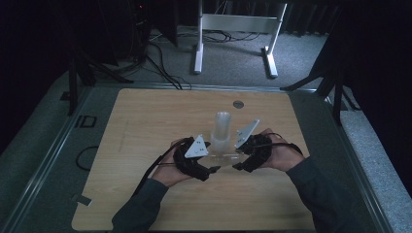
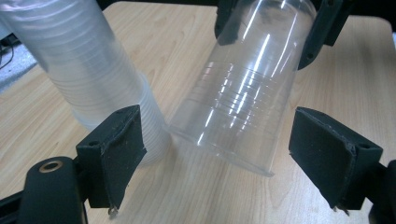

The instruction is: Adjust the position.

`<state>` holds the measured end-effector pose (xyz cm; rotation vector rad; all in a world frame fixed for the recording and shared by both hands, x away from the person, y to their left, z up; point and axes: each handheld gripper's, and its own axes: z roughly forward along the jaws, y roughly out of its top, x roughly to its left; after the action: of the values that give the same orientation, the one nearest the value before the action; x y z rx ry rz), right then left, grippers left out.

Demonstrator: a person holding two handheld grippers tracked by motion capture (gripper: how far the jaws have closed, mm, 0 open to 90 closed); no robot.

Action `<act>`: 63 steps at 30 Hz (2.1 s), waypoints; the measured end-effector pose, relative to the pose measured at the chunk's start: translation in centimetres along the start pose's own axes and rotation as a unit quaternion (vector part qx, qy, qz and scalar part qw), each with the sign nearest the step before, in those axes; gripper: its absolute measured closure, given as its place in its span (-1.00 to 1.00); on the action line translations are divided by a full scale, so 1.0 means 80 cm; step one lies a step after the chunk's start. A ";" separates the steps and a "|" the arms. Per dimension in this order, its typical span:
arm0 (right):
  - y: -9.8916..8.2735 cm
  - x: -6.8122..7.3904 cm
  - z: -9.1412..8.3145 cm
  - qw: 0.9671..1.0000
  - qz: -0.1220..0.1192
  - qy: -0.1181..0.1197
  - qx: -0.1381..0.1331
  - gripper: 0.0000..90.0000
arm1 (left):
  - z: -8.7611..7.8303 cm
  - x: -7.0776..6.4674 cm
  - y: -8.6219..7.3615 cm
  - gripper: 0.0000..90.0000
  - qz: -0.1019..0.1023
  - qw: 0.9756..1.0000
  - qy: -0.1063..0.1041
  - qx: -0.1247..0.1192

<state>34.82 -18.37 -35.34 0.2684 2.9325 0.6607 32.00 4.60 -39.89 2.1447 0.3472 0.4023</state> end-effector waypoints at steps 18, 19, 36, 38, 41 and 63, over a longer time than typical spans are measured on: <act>-0.020 -0.005 -0.012 0.998 0.029 -0.014 -0.058 -0.08 | -0.016 0.011 -0.011 -0.60 -0.044 0.998 -0.001 -0.044; -0.020 -0.004 -0.013 0.997 0.031 -0.013 -0.063 -0.08 | -0.016 0.012 -0.011 -0.60 -0.046 0.998 -0.002 -0.046; -0.030 -0.007 -0.025 0.993 0.043 -0.028 -0.110 -0.08 | -0.024 0.021 -0.021 -0.60 -0.068 0.996 -0.005 -0.058; -0.030 -0.007 -0.026 0.992 0.044 -0.029 -0.112 -0.08 | -0.024 0.021 -0.022 -0.60 -0.069 0.996 -0.005 -0.058; -0.032 -0.007 -0.028 0.990 0.047 -0.030 -0.131 -0.08 | -0.024 0.024 -0.022 -0.60 -0.077 0.995 -0.012 -0.064; -0.033 -0.005 -0.033 0.977 0.054 -0.037 -0.201 -0.08 | -0.034 0.035 -0.026 -0.54 -0.104 0.989 -0.040 -0.100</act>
<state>34.44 -21.90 -34.10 0.3981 2.6487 1.2052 33.27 8.81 -39.67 1.9012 0.4612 0.2217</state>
